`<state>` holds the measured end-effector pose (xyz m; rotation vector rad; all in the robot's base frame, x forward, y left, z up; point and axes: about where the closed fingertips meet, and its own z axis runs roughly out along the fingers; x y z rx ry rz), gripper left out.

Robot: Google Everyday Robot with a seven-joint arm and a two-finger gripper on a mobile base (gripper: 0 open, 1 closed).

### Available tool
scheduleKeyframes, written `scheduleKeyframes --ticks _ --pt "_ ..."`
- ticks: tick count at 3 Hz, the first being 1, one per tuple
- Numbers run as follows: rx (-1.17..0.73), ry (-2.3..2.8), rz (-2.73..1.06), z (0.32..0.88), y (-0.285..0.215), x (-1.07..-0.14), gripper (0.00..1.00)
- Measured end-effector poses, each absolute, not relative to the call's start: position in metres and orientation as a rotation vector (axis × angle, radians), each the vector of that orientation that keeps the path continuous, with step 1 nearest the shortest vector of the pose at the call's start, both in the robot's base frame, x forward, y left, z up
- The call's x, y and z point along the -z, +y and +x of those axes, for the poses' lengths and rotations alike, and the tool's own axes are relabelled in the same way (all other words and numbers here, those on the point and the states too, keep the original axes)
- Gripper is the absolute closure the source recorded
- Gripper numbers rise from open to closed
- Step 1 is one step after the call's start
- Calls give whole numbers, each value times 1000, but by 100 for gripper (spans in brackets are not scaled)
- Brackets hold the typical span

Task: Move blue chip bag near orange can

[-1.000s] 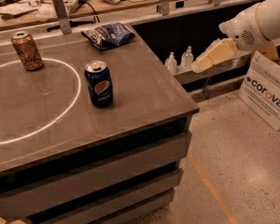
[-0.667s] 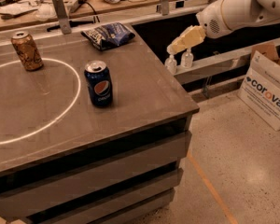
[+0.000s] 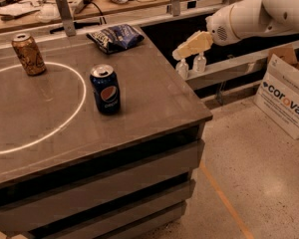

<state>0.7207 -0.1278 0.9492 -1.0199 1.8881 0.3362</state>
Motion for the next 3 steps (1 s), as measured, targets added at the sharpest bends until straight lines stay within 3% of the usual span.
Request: scheduleKeyframes --ticks 3 --pt "-552 1625 -984 812 -22 -927 0"
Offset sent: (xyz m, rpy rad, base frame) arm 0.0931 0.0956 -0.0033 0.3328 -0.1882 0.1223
